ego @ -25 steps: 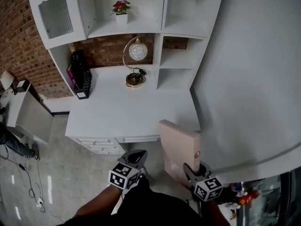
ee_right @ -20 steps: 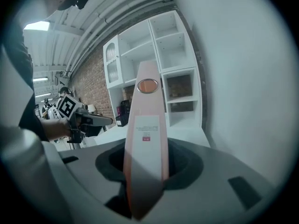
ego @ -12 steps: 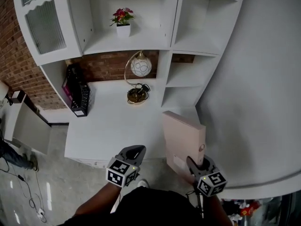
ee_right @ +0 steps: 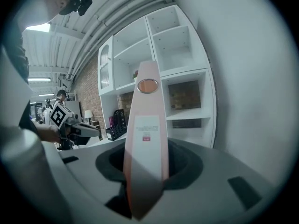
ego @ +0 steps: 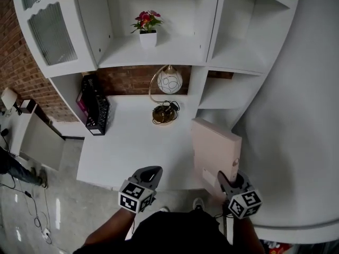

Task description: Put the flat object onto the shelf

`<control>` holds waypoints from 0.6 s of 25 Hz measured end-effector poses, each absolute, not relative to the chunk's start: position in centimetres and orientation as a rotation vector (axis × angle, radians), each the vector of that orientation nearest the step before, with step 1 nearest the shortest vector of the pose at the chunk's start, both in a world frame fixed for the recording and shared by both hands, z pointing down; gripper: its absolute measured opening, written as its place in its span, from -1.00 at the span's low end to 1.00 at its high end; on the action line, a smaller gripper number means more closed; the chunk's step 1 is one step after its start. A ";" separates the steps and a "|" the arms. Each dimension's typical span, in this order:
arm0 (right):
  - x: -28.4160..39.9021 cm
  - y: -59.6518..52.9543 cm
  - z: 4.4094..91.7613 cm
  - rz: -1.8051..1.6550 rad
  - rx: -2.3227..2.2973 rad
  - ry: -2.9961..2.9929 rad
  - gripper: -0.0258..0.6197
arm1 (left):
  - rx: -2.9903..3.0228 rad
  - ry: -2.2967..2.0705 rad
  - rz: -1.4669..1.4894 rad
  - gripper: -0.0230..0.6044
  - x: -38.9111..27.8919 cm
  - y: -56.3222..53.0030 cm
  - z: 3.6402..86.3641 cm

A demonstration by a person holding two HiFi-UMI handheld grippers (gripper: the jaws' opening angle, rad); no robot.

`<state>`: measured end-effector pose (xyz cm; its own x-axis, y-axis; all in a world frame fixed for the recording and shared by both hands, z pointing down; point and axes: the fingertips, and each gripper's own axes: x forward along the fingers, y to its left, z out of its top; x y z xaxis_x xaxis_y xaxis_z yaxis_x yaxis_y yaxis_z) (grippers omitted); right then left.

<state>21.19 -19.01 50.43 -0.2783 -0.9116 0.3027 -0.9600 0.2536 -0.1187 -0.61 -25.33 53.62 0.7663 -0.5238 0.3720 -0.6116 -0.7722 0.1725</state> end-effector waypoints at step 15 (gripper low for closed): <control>26.7 -25.0 44.7 0.234 1.651 -2.469 -0.39 | 2.674 -1.052 0.335 -0.91 4.0 -29.6 50.2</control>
